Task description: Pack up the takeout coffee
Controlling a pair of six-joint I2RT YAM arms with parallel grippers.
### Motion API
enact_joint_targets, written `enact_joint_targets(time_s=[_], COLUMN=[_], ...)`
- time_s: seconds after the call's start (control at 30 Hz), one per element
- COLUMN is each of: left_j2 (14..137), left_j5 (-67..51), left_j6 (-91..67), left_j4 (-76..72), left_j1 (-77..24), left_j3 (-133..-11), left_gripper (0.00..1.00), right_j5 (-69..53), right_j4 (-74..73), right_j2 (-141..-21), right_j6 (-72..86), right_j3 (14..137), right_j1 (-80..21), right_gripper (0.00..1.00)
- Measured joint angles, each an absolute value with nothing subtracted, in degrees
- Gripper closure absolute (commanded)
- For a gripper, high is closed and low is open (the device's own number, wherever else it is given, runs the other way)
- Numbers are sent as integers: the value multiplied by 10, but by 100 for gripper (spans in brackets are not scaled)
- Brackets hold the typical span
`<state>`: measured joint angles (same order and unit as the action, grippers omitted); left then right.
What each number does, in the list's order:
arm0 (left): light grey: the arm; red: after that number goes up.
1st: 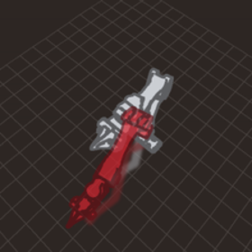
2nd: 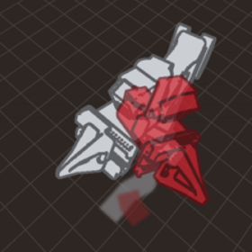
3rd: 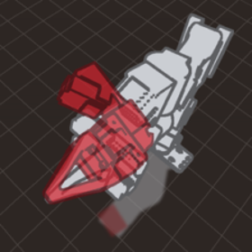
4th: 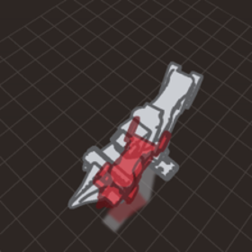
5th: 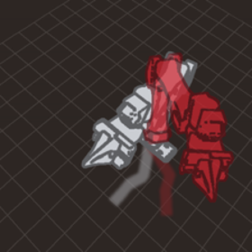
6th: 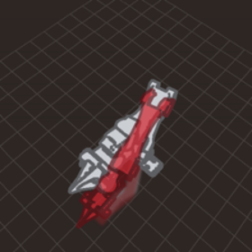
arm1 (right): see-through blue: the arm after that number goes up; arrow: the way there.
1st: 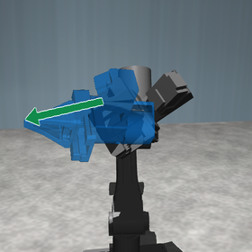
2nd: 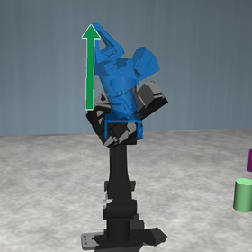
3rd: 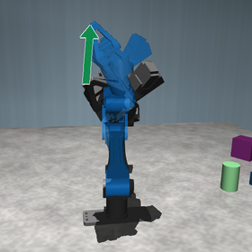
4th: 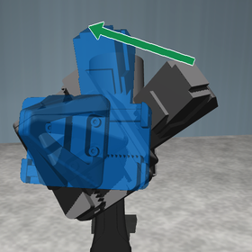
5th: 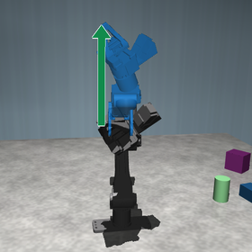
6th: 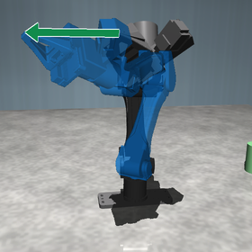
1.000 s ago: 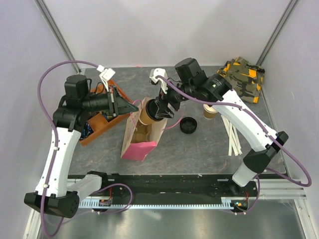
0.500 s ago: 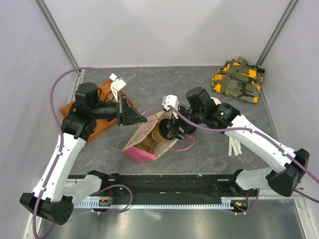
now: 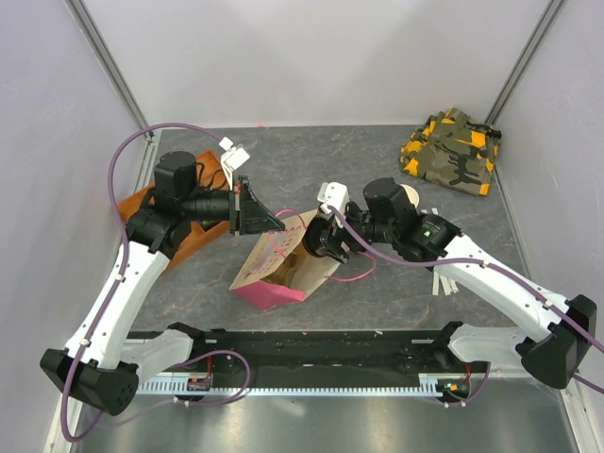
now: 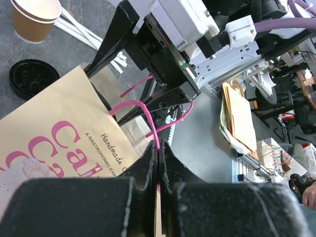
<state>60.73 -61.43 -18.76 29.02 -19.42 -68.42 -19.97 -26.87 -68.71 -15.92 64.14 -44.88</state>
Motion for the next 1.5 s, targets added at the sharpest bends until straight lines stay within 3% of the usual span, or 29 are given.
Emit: enact_joint_targets(time_s=[0.67, 1.5], left_j2=[619, 603], left_j5=[-612, -601], left_j6=[-178, -171], left_j4=[293, 278], left_j1=[-196, -153], left_j3=[-689, -664], left_gripper=[98, 98], right_j5=[-199, -176], right_j4=[-112, -48], right_j2=[-707, -766], right_j6=[-177, -147], right_j3=[529, 556], right_j1=[-449, -490], right_gripper=[72, 72])
